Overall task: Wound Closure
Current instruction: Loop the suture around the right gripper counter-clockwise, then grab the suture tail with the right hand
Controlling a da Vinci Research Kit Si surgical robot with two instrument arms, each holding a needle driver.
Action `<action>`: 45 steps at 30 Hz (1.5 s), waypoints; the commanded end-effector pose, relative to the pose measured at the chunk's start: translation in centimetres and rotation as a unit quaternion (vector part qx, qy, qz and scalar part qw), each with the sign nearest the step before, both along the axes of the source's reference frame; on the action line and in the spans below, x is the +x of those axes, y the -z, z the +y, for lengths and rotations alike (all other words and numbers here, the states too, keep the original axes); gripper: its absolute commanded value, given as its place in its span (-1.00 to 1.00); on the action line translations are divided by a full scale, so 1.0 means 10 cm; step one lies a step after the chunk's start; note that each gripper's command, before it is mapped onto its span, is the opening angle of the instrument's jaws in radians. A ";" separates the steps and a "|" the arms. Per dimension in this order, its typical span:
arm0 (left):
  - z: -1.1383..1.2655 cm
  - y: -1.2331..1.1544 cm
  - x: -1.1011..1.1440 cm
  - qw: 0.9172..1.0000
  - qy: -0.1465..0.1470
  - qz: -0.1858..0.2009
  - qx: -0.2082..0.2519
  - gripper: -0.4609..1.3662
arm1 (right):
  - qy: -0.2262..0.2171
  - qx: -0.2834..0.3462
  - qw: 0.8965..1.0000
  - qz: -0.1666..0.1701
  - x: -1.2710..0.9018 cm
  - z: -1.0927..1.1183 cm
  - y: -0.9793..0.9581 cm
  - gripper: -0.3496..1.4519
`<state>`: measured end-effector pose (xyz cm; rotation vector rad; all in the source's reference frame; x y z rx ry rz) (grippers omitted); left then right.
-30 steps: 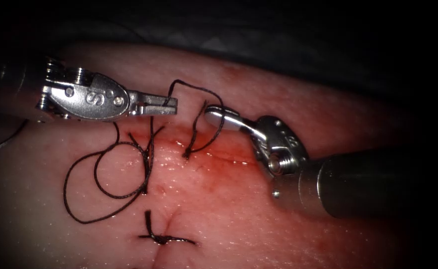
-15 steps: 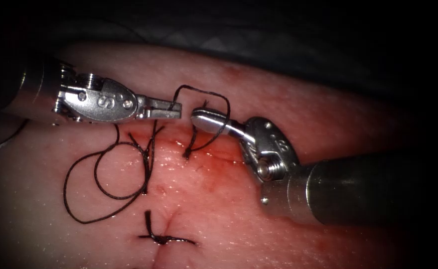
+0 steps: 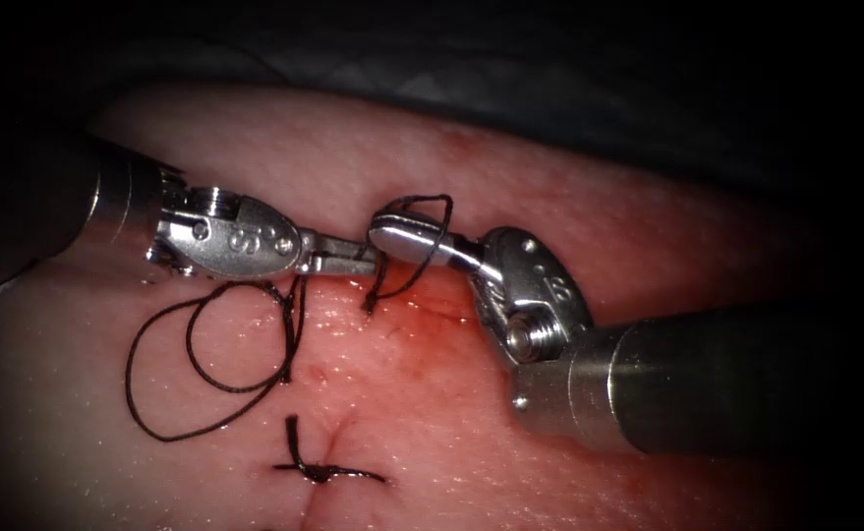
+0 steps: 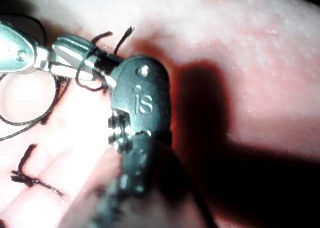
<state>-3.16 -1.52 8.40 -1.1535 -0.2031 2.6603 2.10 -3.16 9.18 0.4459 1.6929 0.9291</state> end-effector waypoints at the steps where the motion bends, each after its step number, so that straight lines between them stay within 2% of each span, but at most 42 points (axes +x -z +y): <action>1: -0.003 0.003 -0.002 1.000 -0.009 0.010 0.001 -0.88 | -0.008 0.002 1.000 -0.002 0.000 0.001 0.001 -1.00; 6: -0.015 0.016 -0.005 0.999 -0.024 0.029 0.000 -0.88 | -0.013 0.003 1.000 -0.002 0.000 0.004 0.002 -1.00; 13: -0.019 0.028 -0.012 0.999 -0.032 0.034 -0.006 -0.88 | -0.021 0.005 1.000 -0.006 0.004 0.004 0.004 -1.00; 18: -0.022 0.034 -0.024 0.999 -0.036 0.035 -0.012 -0.88 | -0.052 0.015 0.998 -0.028 0.011 0.004 0.005 -0.98; 19: -0.022 0.035 -0.025 0.999 -0.038 0.035 -0.014 -0.88 | -0.056 0.016 0.998 -0.031 0.012 0.004 0.005 -0.87; 21: -0.023 0.038 -0.027 0.999 -0.038 0.034 -0.013 -0.88 | -0.083 0.026 0.995 -0.050 0.013 0.003 0.005 -0.42; 23: -0.025 0.041 -0.027 0.999 -0.038 0.034 -0.013 -0.88 | -0.104 0.039 0.992 -0.060 0.014 0.001 0.006 -0.17; 25: -0.026 0.043 -0.024 0.999 -0.039 0.034 -0.012 -0.88 | -0.119 0.060 0.989 -0.060 0.013 -0.001 0.007 -0.13; 28: -0.028 0.046 -0.018 0.999 -0.041 0.032 -0.012 -0.88 | -0.141 0.082 0.985 -0.063 0.014 -0.007 0.008 -0.22; 31: -0.031 0.048 -0.013 0.999 -0.040 0.034 -0.014 -0.88 | -0.144 0.106 0.980 -0.082 0.014 -0.015 0.010 -0.20; 32: -0.032 0.050 -0.011 0.999 -0.041 0.034 -0.014 -0.88 | -0.143 0.120 0.978 -0.089 0.015 -0.017 0.010 -0.12; 33: -0.033 0.052 -0.010 0.998 -0.041 0.034 -0.014 -0.88 | -0.139 0.137 0.975 -0.105 0.016 -0.020 0.010 0.17; 34: -0.034 0.053 -0.010 0.998 -0.041 0.034 -0.014 -0.88 | -0.138 0.146 0.973 -0.112 0.016 -0.022 0.011 0.28; 38: -0.036 0.060 -0.008 0.998 -0.040 0.034 -0.014 -0.88 | -0.137 0.176 0.966 -0.130 0.017 -0.033 0.009 0.46; 45: -0.034 0.068 -0.006 0.998 -0.036 0.038 -0.017 -0.88 | -0.156 0.198 0.953 -0.170 0.007 -0.040 0.004 0.34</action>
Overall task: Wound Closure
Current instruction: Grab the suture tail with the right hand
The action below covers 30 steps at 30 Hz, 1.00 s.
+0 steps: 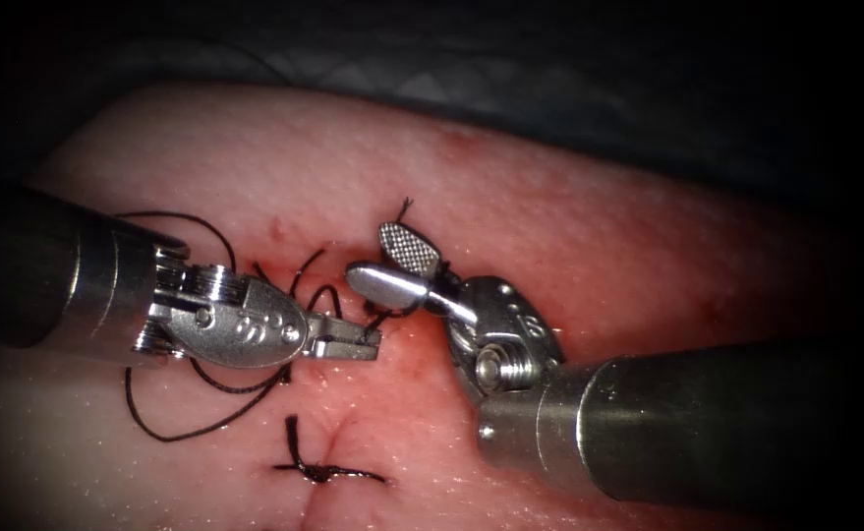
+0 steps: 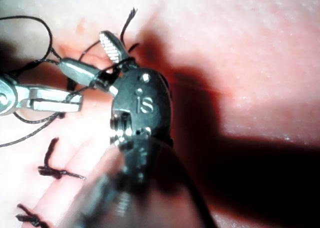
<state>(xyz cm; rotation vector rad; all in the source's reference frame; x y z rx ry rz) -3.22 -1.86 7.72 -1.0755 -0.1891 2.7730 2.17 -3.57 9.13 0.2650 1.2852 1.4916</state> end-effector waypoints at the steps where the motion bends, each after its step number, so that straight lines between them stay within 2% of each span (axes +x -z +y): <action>1: -0.001 0.002 0.000 1.000 0.001 0.003 0.000 -0.88 | -0.009 0.012 1.000 -0.006 -0.002 0.000 -0.002 0.32; 7: -0.002 0.005 -0.002 1.000 0.002 0.003 0.000 -0.88 | -0.042 0.066 0.997 -0.010 -0.009 -0.002 -0.014 0.27; 13: 0.003 -0.002 -0.005 1.000 0.004 0.003 0.000 -0.88 | -0.070 0.111 0.991 -0.015 -0.014 0.006 -0.037 0.30; 23: 0.012 -0.014 -0.012 1.000 0.007 0.002 -0.002 -0.88 | -0.097 0.149 0.984 -0.001 -0.017 0.023 -0.052 0.30; 30: 0.013 -0.015 -0.015 1.000 0.007 0.001 -0.001 -0.88 | -0.108 0.179 0.978 0.004 -0.017 0.025 -0.060 0.30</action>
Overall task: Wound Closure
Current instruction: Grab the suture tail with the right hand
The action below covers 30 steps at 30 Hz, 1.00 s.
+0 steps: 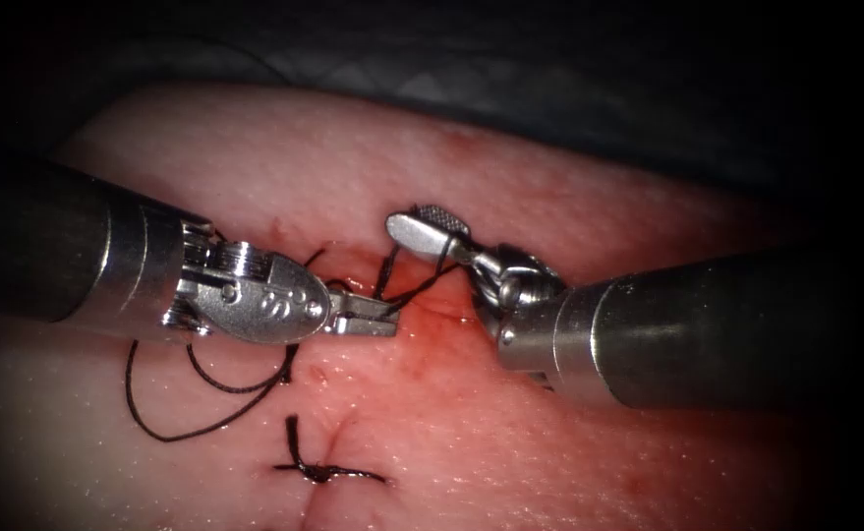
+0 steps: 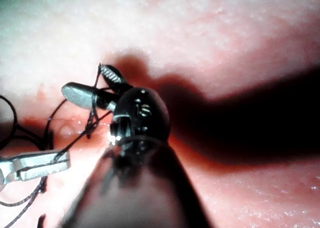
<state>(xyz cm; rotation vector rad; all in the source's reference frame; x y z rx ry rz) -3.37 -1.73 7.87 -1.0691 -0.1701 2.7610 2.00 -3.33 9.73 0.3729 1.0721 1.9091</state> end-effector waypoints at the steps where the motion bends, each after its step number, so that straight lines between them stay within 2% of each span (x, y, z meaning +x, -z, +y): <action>1: 0.000 0.000 0.000 1.000 -0.002 -0.001 0.002 -0.88 | 0.000 0.002 1.000 -0.002 0.000 0.000 -0.002 0.31; 18: -0.003 -0.004 -0.001 1.000 -0.005 -0.004 0.004 -0.88 | -0.001 0.007 1.000 -0.014 0.005 0.006 -0.025 0.29; 27: -0.003 -0.007 -0.001 1.000 -0.005 -0.004 0.003 -0.88 | 0.000 0.008 1.000 -0.010 0.009 0.008 -0.023 0.15; 30: -0.003 -0.007 0.000 1.000 -0.006 -0.004 0.003 -0.88 | -0.001 0.005 1.000 -0.006 0.010 0.009 -0.024 0.04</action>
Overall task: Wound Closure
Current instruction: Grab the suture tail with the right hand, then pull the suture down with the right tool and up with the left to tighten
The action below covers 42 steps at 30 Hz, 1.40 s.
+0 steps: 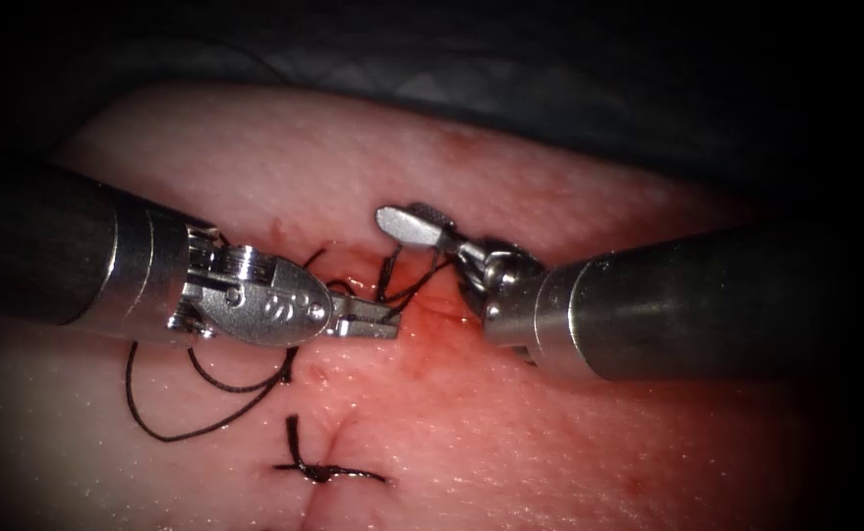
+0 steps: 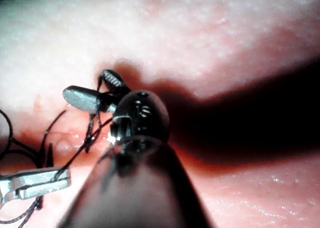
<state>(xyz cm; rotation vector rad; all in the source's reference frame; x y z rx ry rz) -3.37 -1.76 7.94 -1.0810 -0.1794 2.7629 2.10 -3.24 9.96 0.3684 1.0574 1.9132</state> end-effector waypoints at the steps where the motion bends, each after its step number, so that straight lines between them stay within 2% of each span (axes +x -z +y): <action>1: 0.000 0.000 0.000 1.000 -0.002 -0.001 0.002 -0.88 | -0.002 0.000 1.000 -0.001 0.000 0.000 0.000 -0.01; 3: 0.000 0.000 0.000 1.000 -0.002 -0.001 0.002 -0.88 | -0.002 0.000 1.000 -0.001 0.000 0.000 0.000 -0.24; 5: 0.000 -0.001 0.000 1.000 -0.002 -0.001 0.002 -0.88 | -0.002 0.000 1.000 0.000 0.000 0.000 0.001 -0.86; 6: 0.000 -0.001 0.000 1.000 -0.002 -0.001 0.002 -0.88 | -0.001 0.000 1.000 0.000 0.000 0.000 0.001 -1.00; 18: 0.007 -0.011 0.006 1.000 -0.001 -0.002 0.004 -0.88 | 0.001 0.001 1.000 0.021 0.001 0.000 0.012 -1.00; 23: 0.018 -0.019 0.016 1.000 0.010 -0.001 0.014 -0.88 | 0.017 -0.030 0.999 0.029 0.002 0.000 0.016 -1.00; 26: 0.038 -0.029 0.027 0.999 0.025 0.001 0.026 -0.88 | 0.030 -0.042 0.998 0.035 0.003 -0.004 0.020 -1.00; 27: 0.038 -0.029 0.027 0.999 0.025 0.001 0.026 -0.88 | 0.030 -0.042 0.998 0.035 0.003 -0.004 0.020 -1.00; 35: 0.083 -0.064 0.059 0.998 0.048 0.015 0.040 -0.88 | 0.054 -0.048 0.996 0.051 0.007 -0.018 0.036 -1.00; 42: 0.124 -0.099 0.069 0.996 0.062 0.022 0.052 -0.88 | 0.066 -0.064 0.994 0.057 0.009 -0.023 0.050 -1.00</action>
